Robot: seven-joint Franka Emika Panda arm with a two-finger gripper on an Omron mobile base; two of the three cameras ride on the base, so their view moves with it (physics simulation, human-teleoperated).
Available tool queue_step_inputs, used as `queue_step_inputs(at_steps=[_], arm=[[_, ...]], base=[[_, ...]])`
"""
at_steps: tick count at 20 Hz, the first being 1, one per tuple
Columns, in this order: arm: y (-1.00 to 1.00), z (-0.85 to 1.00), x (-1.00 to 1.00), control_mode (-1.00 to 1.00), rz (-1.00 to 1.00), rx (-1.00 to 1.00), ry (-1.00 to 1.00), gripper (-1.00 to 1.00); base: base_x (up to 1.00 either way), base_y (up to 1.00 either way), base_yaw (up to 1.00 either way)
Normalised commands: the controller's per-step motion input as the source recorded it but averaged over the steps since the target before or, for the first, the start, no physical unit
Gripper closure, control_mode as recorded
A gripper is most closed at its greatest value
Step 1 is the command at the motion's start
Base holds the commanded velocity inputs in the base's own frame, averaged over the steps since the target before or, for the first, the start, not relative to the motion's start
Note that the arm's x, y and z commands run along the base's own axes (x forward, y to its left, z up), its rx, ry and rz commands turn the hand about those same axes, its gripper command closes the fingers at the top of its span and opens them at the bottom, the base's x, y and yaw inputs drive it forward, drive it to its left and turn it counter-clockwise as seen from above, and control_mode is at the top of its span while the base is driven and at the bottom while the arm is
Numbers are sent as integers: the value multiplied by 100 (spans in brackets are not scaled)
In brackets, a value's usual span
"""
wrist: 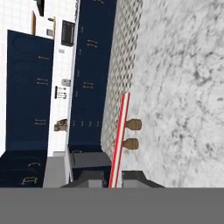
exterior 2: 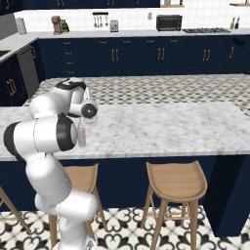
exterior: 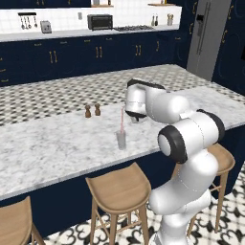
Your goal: Take a straw from the drawer in front and place it inside the glass cup on the dining counter.
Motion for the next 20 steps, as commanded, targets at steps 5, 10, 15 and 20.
queue_step_inputs(at_steps=[5, 10, 15, 20], arm=[[-5, 0, -17, -100, -7, 0, 0, 100], [0, 0, -10, -100, -5, 0, 0, 100], [0, 11, 0, -100, -3, 0, 0, 100], [0, 24, 0, -100, -3, 0, 0, 100]], base=[[0, 0, 0], [0, 0, 0], [0, 0, 0], [0, 0, 0]])
